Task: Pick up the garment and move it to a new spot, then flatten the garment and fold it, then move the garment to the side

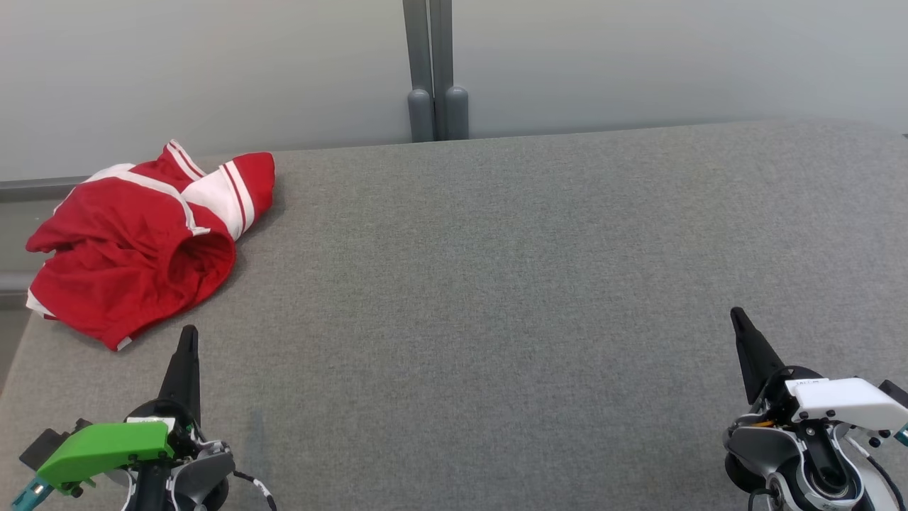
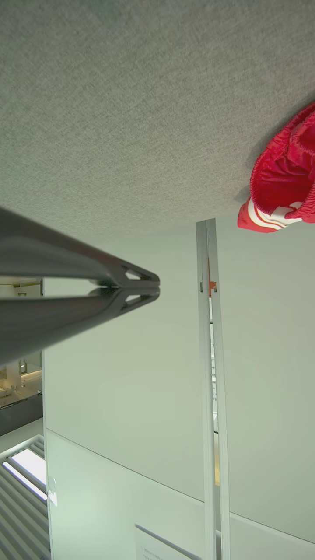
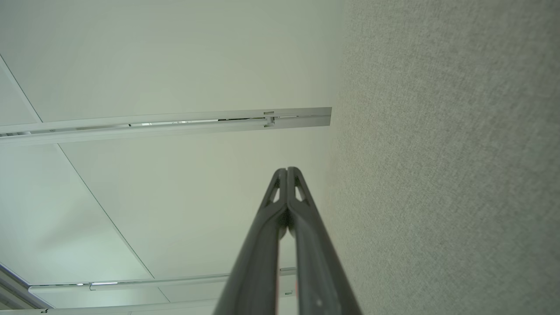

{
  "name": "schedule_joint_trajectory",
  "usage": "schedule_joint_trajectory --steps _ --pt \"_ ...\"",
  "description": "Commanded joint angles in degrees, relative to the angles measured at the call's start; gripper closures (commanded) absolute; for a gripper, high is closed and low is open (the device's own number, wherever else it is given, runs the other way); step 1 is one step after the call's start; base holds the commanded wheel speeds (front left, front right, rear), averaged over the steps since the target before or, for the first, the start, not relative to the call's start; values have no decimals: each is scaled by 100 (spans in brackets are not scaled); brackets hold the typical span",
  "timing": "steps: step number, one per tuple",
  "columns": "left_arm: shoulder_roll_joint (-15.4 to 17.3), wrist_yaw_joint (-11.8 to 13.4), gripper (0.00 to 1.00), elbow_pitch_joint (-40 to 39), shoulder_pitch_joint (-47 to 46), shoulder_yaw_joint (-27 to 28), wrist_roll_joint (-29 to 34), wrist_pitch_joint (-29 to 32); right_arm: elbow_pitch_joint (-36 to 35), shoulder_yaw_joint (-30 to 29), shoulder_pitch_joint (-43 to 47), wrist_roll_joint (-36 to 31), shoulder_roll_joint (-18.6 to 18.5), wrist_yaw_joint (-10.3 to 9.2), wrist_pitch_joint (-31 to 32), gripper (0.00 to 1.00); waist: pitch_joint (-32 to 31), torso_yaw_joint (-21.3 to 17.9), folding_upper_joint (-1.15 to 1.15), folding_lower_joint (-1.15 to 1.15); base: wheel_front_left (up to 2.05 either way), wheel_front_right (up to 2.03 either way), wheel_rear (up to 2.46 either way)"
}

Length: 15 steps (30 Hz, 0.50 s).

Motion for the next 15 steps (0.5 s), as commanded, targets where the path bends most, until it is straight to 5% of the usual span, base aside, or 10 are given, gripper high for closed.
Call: schedule_joint_trajectory --steps 1,15 --pt "31 -31 100 -10 -65 12 0 12 12 1 -41 13 -7 5 12 100 0 0 0 0 0 0 0" --pt "31 -31 100 -10 -66 12 0 12 12 1 -41 13 -7 5 12 100 0 0 0 0 0 0 0"
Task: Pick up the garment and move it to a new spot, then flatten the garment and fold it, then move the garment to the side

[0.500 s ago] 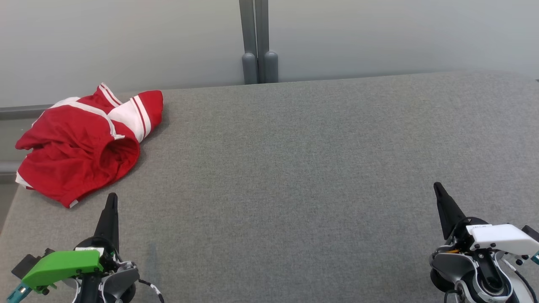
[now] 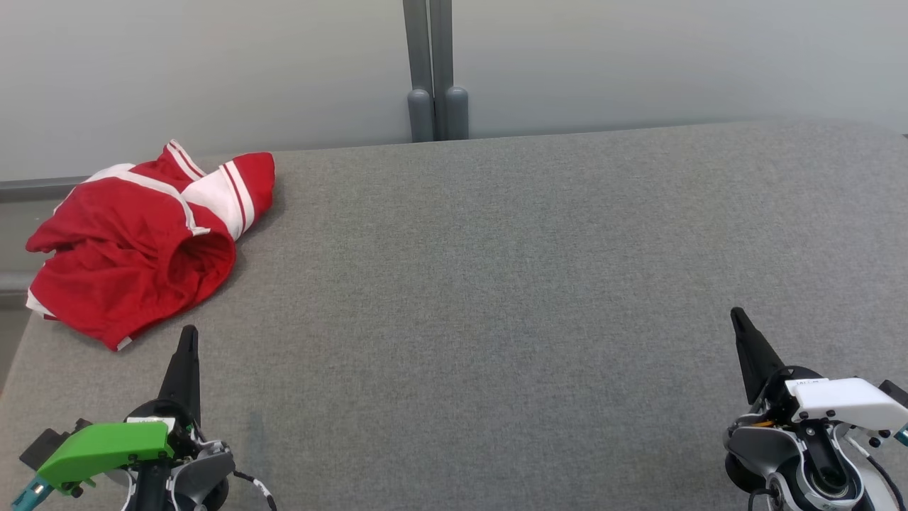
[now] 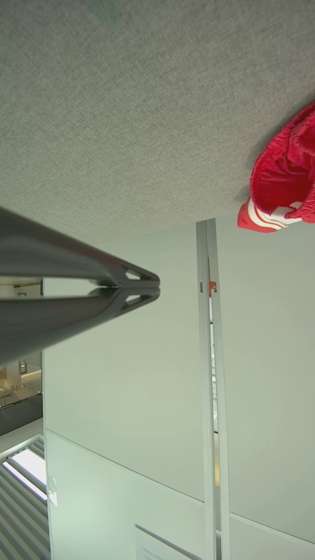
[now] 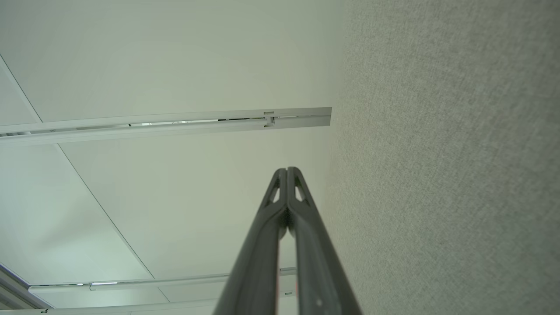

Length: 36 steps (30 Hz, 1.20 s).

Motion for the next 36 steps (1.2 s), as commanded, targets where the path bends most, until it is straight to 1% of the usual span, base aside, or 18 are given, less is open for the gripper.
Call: schedule_joint_trajectory --steps 1,36 --pt "31 -33 100 -10 -66 12 0 12 12 1 -41 13 -7 5 12 100 0 0 0 0 0 0 0" --pt "31 -33 100 -10 -66 12 1 12 12 1 -41 12 -7 5 12 100 0 0 0 0 0 0 0"
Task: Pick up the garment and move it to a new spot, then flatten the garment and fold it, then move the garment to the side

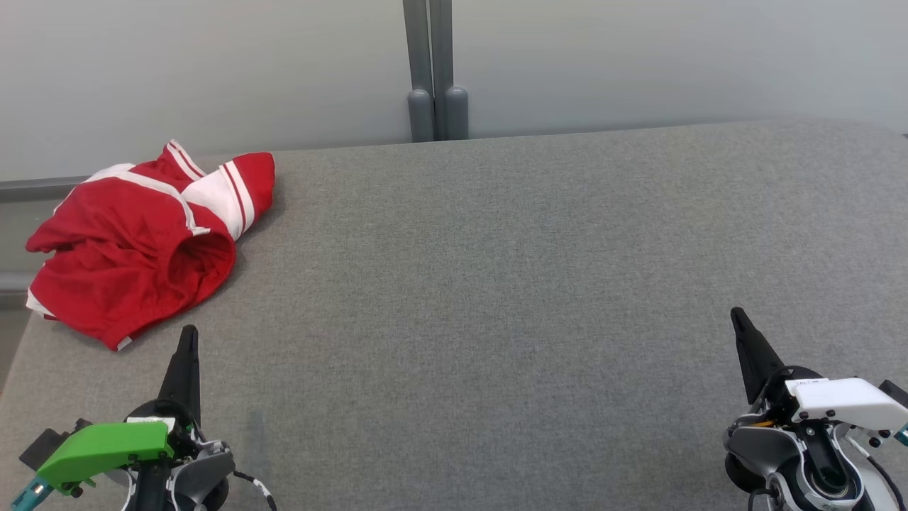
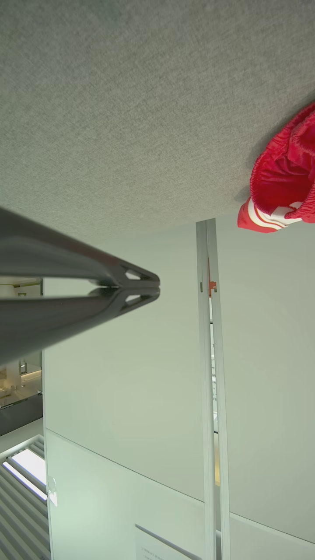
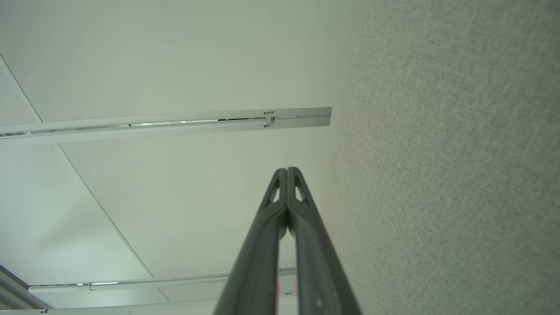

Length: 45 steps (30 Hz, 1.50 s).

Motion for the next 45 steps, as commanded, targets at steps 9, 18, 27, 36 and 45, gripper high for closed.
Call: schedule_joint_trajectory --steps 9,18,27,36,45 --pt "31 -32 100 -10 -66 12 1 12 12 1 -41 12 -7 5 12 100 0 0 0 0 0 0 0" --pt "31 -31 100 -10 -66 12 1 12 12 1 -41 12 -7 5 12 100 0 0 0 0 0 0 0" --pt "-39 9 0 196 154 -25 3 -12 186 20 155 -3 54 -1 -13 0 0 0 0 0 0 0 0" --pt "-38 52 0 42 269 -166 226 -258 185 231 195 -112 52 -1 -259 0 0 -1 0 0 0 0 0" --pt "-30 180 0 -176 302 -312 768 -493 139 301 180 -469 43 0 -494 0 0 1 0 0 0 0 0"
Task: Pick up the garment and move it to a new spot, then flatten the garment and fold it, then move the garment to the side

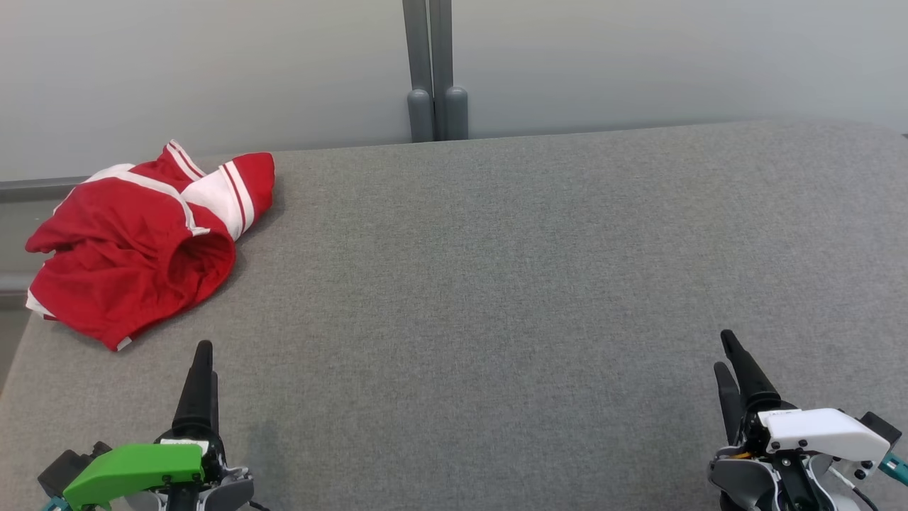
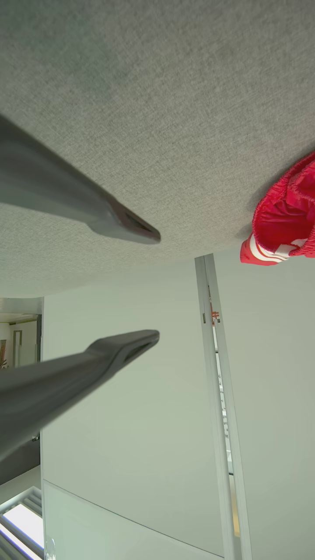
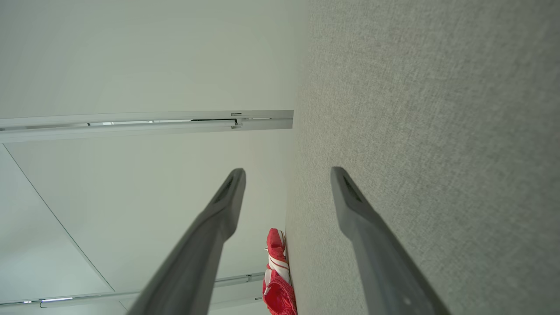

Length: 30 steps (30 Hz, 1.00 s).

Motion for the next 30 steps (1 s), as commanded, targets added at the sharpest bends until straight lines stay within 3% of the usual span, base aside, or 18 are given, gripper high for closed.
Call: schedule_joint_trajectory --steps 1,12,30 --pt "28 44 0 -155 -52 -42 201 -73 -136 24 -107 -153 -34 1 -75 0 0 1 0 0 0 0 0" --pt "38 195 0 -463 -33 -257 1400 -327 -531 86 -101 -1145 -44 1 -329 0 7 5 0 0 0 0 0" --pt "52 312 0 -734 54 -492 3545 -695 -1039 538 -6 -3680 -56 2 -693 0 22 17 0 0 0 0 0"
